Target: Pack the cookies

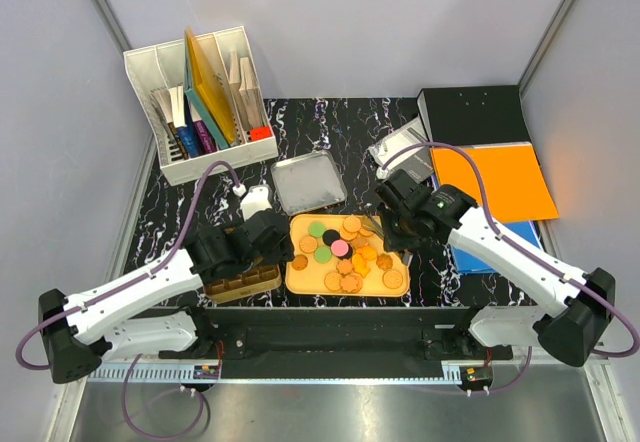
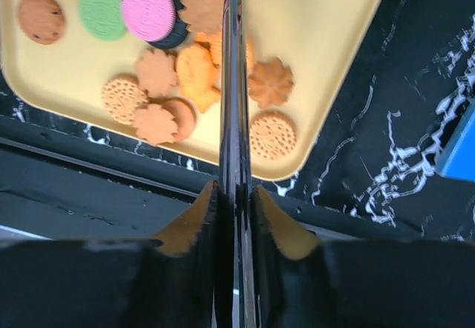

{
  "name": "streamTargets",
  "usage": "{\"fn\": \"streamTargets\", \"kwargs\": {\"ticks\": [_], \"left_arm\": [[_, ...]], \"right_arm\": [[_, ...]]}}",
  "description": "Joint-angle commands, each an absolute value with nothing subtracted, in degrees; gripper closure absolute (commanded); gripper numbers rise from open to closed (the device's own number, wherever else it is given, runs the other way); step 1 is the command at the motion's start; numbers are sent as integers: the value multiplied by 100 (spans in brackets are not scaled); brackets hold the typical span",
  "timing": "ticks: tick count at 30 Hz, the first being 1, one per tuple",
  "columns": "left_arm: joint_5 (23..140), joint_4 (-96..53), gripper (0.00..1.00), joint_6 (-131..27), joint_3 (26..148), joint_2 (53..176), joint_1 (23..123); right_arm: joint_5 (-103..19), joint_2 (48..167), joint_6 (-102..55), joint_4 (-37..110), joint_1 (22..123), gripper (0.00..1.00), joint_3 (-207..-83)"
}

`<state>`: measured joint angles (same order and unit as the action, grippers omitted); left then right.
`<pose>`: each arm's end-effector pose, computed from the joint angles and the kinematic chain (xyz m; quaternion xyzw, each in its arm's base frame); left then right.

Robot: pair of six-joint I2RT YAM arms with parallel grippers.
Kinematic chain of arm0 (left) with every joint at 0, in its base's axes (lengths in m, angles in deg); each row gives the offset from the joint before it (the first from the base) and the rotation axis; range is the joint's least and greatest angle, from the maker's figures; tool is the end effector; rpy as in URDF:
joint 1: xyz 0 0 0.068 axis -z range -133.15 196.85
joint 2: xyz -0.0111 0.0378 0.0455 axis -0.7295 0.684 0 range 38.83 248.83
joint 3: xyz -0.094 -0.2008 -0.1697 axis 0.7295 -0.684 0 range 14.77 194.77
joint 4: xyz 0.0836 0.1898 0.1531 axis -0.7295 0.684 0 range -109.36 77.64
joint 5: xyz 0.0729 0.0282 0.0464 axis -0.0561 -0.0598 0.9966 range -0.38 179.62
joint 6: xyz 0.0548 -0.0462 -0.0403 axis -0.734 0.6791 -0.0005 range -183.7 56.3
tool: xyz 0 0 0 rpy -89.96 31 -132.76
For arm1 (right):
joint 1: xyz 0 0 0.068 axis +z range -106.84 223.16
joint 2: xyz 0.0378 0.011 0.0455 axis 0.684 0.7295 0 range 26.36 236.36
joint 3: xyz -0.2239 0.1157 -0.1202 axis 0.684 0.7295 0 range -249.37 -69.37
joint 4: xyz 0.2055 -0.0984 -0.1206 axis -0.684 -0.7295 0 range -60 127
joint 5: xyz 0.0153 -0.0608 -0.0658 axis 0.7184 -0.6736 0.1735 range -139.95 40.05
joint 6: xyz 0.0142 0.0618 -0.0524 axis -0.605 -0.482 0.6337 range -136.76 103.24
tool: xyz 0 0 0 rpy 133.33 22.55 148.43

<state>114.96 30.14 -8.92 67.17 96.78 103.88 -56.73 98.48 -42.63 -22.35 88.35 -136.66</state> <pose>0.1355 -0.1524 0.2656 -0.0476 0.9317 -0.1254 0.3375 0.1789 0.1682 0.2800 -0.1502 0.9614 0.0827 0.2150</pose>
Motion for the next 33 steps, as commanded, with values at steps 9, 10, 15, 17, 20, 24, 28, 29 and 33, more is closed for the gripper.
{"fn": "streamTargets", "kwargs": {"ticks": [9,10,15,17,20,24,28,29,33], "left_arm": [[11608,3012,37,-956,6891,9543,10371],[11599,3012,37,-956,6891,9534,10371],[11651,3091,37,-947,6900,9482,10371],[11695,3179,37,-930,6926,9438,10380],[11809,3285,35,-868,6944,9289,10371],[11845,3329,13,-772,6821,9104,10371],[11828,3329,1,-684,6698,8946,10362],[11801,3338,1,-666,6689,8893,10362],[11775,3364,1,-622,6628,8770,10362]], "right_arm": [[-6014,9387,-4541,-2777,9044,52,-13994],[-6023,9369,-4567,-2795,9062,51,-14003],[-5970,9316,-4620,-2926,9333,51,-14056],[-5979,9342,-4708,-3005,9483,50,-14074],[-6093,9465,-4866,-3102,9887,48,-14082],[-6242,9580,-5077,-3103,10274,47,-14056],[-6348,9694,-5104,-3059,10363,47,-14012],[-6383,9720,-5095,-3059,10363,47,-14003],[-6673,9729,-5121,-3076,10371,47,-13968]]}}
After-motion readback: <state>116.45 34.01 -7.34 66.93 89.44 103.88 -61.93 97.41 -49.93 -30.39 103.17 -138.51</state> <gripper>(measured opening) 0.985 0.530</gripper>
